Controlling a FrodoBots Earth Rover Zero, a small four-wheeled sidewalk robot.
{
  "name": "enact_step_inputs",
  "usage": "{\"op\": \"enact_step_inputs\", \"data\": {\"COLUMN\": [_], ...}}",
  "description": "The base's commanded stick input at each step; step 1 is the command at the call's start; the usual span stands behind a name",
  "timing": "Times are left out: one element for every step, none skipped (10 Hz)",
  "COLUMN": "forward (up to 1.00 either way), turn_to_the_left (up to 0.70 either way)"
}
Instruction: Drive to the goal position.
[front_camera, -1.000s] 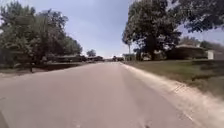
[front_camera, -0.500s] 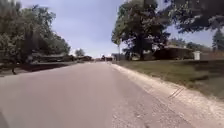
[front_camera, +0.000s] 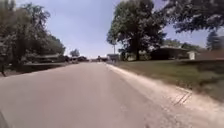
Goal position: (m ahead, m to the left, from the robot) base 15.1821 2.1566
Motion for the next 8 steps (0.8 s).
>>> {"op": "enact_step_inputs", "data": {"forward": [0.7, 0.7, 0.7, 0.7, 0.7, 0.7, 0.7, 0.7], "turn_to_the_left": [0.0, 0.0, 0.0, 0.0, 0.0, 0.0, 0.0, 0.0]}}
